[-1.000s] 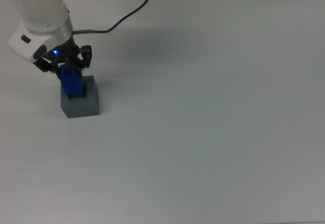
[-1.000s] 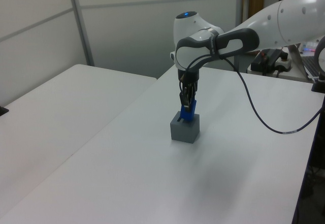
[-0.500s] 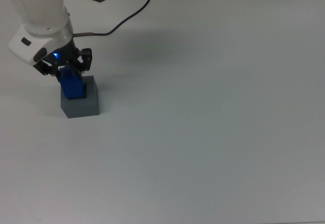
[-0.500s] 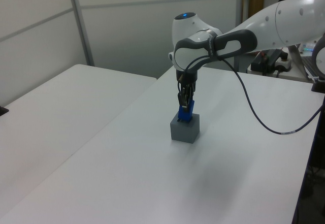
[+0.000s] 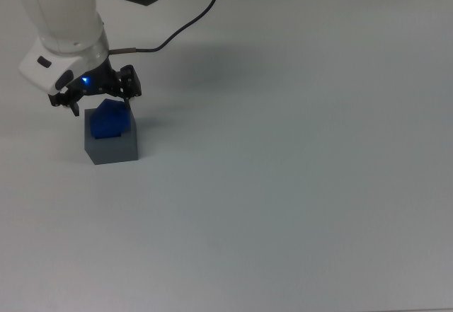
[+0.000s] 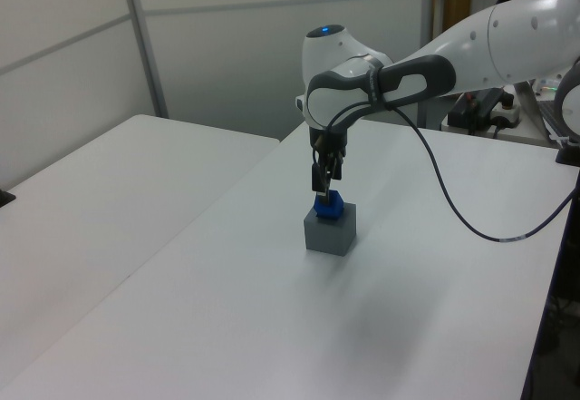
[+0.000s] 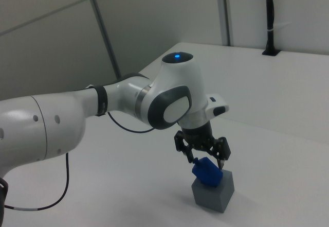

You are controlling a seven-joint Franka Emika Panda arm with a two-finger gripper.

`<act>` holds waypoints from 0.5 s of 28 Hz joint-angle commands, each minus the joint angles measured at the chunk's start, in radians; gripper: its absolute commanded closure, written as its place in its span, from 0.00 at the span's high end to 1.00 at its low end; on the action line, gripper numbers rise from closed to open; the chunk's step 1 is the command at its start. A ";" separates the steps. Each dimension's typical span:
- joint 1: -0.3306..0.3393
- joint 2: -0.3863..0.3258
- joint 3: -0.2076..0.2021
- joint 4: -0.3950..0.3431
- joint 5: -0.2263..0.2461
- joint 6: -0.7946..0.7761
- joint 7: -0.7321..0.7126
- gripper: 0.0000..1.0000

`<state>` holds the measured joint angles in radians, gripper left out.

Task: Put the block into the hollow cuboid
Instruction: 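Lower the blue block into the opening of the grey cube, then open the gripper and raise it off the blue block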

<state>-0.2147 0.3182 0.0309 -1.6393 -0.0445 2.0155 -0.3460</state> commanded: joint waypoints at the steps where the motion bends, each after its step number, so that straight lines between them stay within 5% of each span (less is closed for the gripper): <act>1: 0.006 -0.048 0.000 0.007 0.037 -0.026 -0.007 1.00; 5: 0.006 -0.067 0.000 0.068 0.099 -0.128 -0.013 1.00; 14: 0.000 -0.103 -0.003 0.154 0.120 -0.334 -0.013 1.00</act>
<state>-0.2137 0.2358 0.0326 -1.5043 0.0523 1.7548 -0.3460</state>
